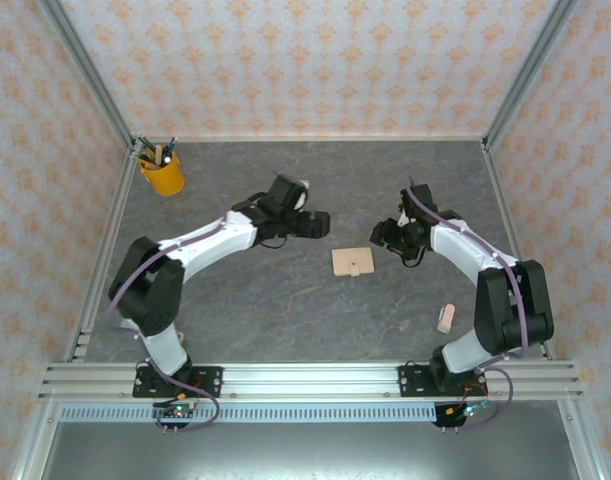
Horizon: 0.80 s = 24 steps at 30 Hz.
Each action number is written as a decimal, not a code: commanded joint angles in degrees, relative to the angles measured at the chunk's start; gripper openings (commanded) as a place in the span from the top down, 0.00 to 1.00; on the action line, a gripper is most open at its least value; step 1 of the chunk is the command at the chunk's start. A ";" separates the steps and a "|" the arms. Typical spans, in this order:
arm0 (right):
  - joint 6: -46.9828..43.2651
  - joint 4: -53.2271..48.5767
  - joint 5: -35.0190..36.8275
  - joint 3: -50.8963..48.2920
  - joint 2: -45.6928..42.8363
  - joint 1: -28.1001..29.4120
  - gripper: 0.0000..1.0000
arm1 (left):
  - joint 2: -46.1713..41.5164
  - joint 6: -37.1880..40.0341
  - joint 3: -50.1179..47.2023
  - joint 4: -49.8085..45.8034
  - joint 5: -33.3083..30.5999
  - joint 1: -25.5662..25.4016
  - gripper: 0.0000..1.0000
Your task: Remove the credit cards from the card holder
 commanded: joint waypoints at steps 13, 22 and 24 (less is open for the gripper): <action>12.65 2.76 -3.55 -8.22 -3.85 0.17 0.43 | 27.08 11.11 28.69 -20.38 7.90 -5.45 0.26; 18.62 6.05 -8.63 -12.64 -4.92 1.95 0.56 | 26.12 12.02 25.65 -21.62 11.14 -5.45 0.45; 19.64 7.87 -9.96 -12.88 -3.85 2.46 0.60 | 25.48 12.02 24.12 -21.62 12.54 -5.45 0.47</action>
